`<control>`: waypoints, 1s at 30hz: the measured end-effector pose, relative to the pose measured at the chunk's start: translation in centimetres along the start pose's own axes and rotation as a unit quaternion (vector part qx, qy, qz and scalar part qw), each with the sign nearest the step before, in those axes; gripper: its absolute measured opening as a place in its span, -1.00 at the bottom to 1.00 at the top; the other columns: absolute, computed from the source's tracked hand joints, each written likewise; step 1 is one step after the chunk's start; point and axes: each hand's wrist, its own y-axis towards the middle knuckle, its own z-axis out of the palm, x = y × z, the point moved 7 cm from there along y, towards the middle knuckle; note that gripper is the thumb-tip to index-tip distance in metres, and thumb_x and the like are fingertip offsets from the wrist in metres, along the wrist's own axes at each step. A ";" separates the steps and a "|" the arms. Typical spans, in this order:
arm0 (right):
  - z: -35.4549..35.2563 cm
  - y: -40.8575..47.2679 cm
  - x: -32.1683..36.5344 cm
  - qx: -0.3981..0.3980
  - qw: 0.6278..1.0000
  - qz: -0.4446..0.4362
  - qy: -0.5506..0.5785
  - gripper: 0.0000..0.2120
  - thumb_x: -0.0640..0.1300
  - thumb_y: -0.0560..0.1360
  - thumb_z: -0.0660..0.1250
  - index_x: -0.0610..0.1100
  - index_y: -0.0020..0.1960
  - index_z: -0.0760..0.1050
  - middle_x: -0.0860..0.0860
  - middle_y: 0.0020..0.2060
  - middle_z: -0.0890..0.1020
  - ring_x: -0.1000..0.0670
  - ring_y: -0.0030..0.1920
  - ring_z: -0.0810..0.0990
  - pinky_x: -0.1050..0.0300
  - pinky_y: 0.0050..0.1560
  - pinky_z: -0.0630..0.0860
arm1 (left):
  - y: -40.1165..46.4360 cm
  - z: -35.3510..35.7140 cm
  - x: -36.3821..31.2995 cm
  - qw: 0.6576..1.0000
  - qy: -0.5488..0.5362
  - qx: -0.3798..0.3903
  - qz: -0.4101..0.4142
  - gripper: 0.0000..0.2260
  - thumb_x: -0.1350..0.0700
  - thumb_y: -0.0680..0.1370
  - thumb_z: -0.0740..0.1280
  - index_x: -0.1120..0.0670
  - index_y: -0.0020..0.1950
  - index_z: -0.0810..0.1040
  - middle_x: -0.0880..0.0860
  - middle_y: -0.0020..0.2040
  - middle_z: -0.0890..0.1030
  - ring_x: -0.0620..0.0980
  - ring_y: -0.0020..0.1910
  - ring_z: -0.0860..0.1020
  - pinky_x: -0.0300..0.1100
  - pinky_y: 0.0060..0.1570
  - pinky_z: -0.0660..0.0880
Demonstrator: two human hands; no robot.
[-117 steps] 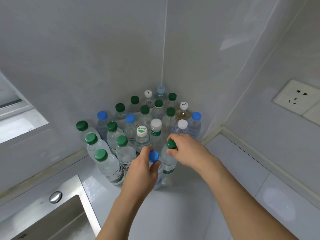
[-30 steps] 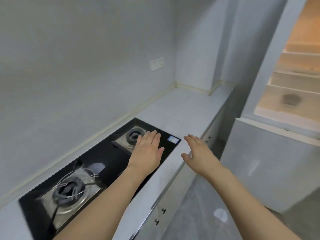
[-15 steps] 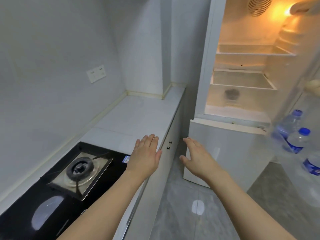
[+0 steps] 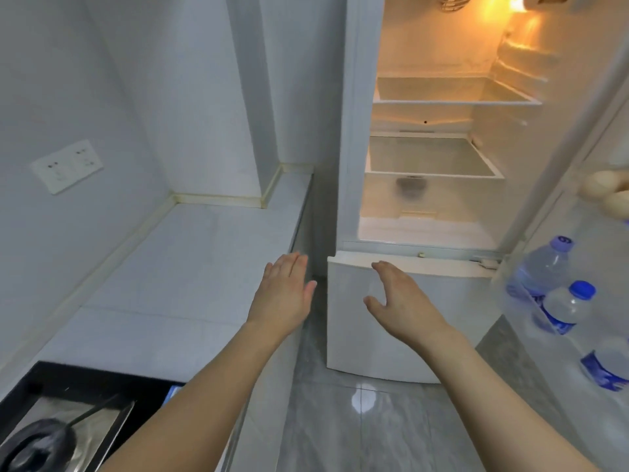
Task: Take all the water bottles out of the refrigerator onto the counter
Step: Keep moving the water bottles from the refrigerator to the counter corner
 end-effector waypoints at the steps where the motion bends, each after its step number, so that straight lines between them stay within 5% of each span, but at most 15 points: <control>1: -0.5 0.3 -0.6 -0.004 1.000 0.006 -0.001 -0.40 -0.02 0.59 0.21 -0.13 0.55 0.08 -0.03 0.53 0.16 -0.04 0.52 0.11 0.12 0.48 0.04 | 0.9 0.3 -0.4 1.000 -0.009 0.004 0.001 -0.52 -0.01 0.66 0.09 0.14 0.54 0.16 0.10 0.54 0.19 0.06 0.53 0.12 0.03 0.51 0.02; 8: -6.6 2.1 -9.5 -0.067 0.994 0.085 -0.004 -0.42 -0.03 0.58 0.22 -0.14 0.53 0.12 -0.03 0.50 0.23 -0.05 0.49 0.18 0.11 0.45 0.10 | 9.1 4.1 -9.5 0.994 -0.047 0.024 0.096 -0.54 0.04 0.61 0.20 0.24 0.45 0.32 0.21 0.44 0.36 0.20 0.43 0.29 0.14 0.44 0.20; 21: -15.4 1.0 -23.9 -0.163 0.958 0.236 -0.009 -0.51 -0.09 0.50 0.27 -0.17 0.40 0.30 -0.15 0.31 0.45 -0.20 0.28 0.43 0.00 0.28 0.36 | 18.9 8.2 -24.4 0.970 -0.111 0.080 0.200 -0.53 0.01 0.64 0.17 0.12 0.52 0.20 0.06 0.52 0.24 0.02 0.49 0.19 -0.19 0.43 0.10; 25: -15.6 -0.1 -27.1 -0.147 0.943 0.299 -0.026 -0.58 -0.11 0.48 0.27 -0.15 0.32 0.36 -0.12 0.24 0.48 -0.19 0.24 0.44 0.04 0.19 0.39 | 19.9 9.6 -28.1 0.958 -0.148 0.110 0.222 -0.54 0.00 0.64 0.17 0.07 0.52 0.20 -0.01 0.51 0.26 -0.02 0.46 0.24 -0.22 0.37 0.16; 30: -14.6 -1.3 -30.2 -0.025 0.921 0.387 -0.033 -0.73 -0.16 0.54 0.24 -0.22 0.21 0.39 -0.14 0.18 0.51 -0.15 0.19 0.51 0.18 -0.10 0.31 | 20.3 11.1 -33.4 0.937 -0.206 0.150 0.240 -0.54 -0.02 0.63 0.19 0.04 0.51 0.23 -0.03 0.50 0.28 -0.07 0.45 0.26 -0.35 0.30 0.13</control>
